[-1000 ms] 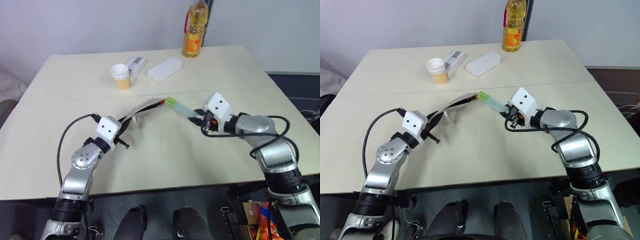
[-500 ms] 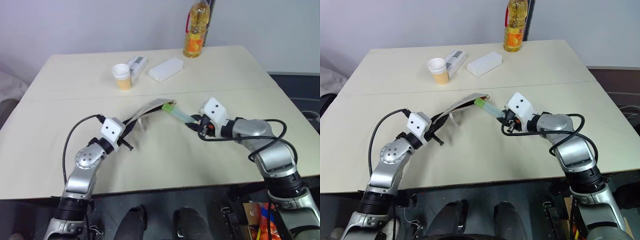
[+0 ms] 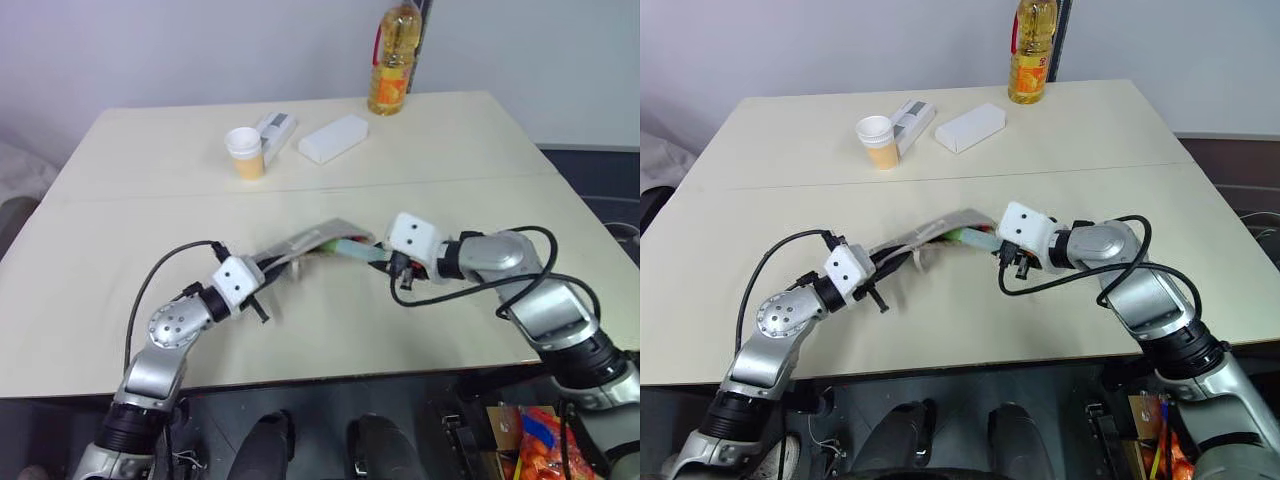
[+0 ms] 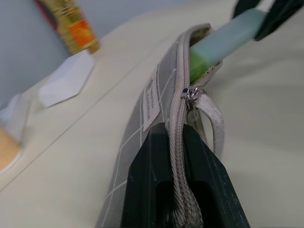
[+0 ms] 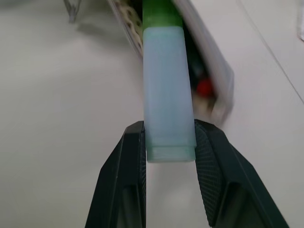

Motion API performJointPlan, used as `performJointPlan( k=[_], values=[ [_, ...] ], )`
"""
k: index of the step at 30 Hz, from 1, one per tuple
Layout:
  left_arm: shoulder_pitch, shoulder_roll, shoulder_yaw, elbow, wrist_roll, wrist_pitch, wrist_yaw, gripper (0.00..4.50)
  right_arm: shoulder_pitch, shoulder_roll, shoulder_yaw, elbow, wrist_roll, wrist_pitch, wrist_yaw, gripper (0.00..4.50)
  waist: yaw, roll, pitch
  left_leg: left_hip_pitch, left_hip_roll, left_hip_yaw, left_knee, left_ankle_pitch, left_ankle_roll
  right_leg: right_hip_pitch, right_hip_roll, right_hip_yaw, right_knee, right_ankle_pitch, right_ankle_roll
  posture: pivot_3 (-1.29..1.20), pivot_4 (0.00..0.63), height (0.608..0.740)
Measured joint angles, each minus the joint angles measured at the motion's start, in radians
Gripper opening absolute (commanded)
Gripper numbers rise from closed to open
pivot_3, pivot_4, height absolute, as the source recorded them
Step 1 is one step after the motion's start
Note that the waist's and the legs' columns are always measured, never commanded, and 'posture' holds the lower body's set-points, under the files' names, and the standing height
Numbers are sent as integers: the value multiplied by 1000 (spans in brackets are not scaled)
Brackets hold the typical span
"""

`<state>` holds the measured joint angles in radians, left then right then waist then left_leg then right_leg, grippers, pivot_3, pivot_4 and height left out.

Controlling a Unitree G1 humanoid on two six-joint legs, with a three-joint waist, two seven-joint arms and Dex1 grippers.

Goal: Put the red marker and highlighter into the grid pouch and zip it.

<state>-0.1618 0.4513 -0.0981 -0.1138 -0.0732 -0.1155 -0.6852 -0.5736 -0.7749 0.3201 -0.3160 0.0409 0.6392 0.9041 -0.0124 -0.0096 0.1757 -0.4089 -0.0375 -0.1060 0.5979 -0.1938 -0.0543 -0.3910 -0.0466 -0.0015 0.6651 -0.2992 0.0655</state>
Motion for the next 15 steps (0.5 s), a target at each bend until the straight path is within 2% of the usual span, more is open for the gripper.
performJointPlan(
  k=[5, 8, 10, 11, 12, 14, 15],
  values=[
    [-8, 31, -44, -19, 0, -8, -75, 0, -38, -49, 106, -34, -99, -90, 73, 853, -2, 0, 0, 0, 0, 0, 0, 0, 0, 0, 0, 0, 0, 0, 0, 0, 150, 740],
    [-9, 41, -47, -19, -1, -5, -94, 0, -47, -43, 119, -34, -130, -113, 86, 853, -1, 0, 0, 0, 0, 0, 0, 0, 0, 0, 0, 0, 0, 0, 0, 0, 150, 740],
    [-10, 46, -47, -20, -1, -4, -100, 0, -55, -25, 121, -32, -141, -118, 87, 1923, -1, 0, 0, 0, 0, 0, 0, 0, 0, 0, 0, 0, 0, 0, 0, 0, 150, 740],
    [-10, 49, -45, -21, -2, -4, -101, 0, -56, -21, 121, -32, -144, -122, 87, 2237, 0, 0, 0, 0, 0, 0, 0, 0, 0, 0, 0, 0, 0, 0, 0, 0, 150, 740],
    [-10, 50, -45, -21, -2, -4, -100, 0, -56, -15, 121, -32, -144, -123, 87, 2871, 0, 0, 0, 0, 0, 0, 0, 0, 0, 0, 0, 0, 0, 0, 0, 0, 150, 740],
    [-11, 50, -40, -21, -4, -2, -97, 0, -54, -5, 108, -36, -133, -120, 87, 3744, 0, 0, 0, 0, 0, 0, 0, 0, 0, 0, 0, 0, 0, 0, 0, 0, 150, 740],
    [-12, 50, -35, -21, -7, 0, -94, 0, -50, 3, 87, -40, -123, -116, 84, 3744, 0, 0, 0, 0, 0, 0, 0, 0, 0, 0, 0, 0, 0, 0, 0, 0, 150, 740]
  ],
)
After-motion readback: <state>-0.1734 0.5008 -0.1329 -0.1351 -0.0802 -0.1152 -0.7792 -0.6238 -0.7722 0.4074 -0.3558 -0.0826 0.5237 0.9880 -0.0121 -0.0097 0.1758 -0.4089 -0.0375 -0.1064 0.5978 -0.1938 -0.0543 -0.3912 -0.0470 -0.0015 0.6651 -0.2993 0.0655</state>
